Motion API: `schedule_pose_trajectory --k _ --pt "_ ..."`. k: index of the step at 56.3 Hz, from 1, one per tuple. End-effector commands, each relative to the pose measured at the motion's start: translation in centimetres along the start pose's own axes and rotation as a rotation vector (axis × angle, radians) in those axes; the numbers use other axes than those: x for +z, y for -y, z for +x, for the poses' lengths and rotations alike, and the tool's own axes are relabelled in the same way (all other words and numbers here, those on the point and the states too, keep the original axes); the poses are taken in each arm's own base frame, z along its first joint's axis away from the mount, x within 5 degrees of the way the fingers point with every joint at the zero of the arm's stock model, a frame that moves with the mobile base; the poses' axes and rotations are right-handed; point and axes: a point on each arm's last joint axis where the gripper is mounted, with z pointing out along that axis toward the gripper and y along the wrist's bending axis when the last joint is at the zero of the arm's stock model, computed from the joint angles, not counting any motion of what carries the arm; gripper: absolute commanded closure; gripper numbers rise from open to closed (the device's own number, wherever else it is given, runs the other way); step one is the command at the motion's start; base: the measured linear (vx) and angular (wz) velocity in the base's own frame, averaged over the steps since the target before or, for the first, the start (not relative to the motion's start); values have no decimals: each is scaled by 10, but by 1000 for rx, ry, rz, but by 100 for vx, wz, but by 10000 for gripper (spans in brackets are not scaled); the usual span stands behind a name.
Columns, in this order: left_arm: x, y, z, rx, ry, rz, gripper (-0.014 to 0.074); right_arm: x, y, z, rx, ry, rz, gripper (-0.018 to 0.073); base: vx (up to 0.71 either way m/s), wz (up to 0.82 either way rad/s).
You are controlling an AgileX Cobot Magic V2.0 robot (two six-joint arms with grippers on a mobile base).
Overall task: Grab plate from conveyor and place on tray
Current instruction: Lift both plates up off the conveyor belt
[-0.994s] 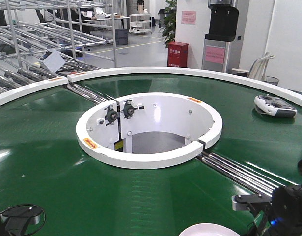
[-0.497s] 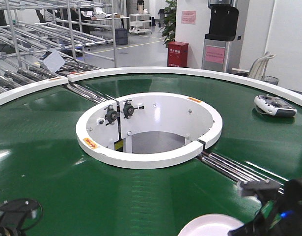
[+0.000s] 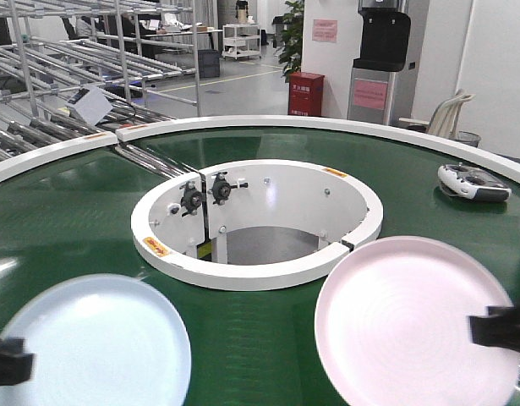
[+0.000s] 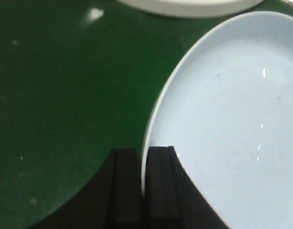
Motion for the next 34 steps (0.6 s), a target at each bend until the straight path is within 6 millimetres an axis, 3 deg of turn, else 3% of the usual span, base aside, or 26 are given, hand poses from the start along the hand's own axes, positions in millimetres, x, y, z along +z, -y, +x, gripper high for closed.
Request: schedule_pose_trajectory --k 1,13,34 --pt "-39 4 -16 -1 208 24 602 -32 1 -4 16 162 -13 571 0 0" --pt "-76 6 -15 5 337 39 602 -60 3 12 36 233 -16 571 0 0" --pt "-77 6 -16 5 360 40 599 -63 3 13 33 241 -14 571 0 0"
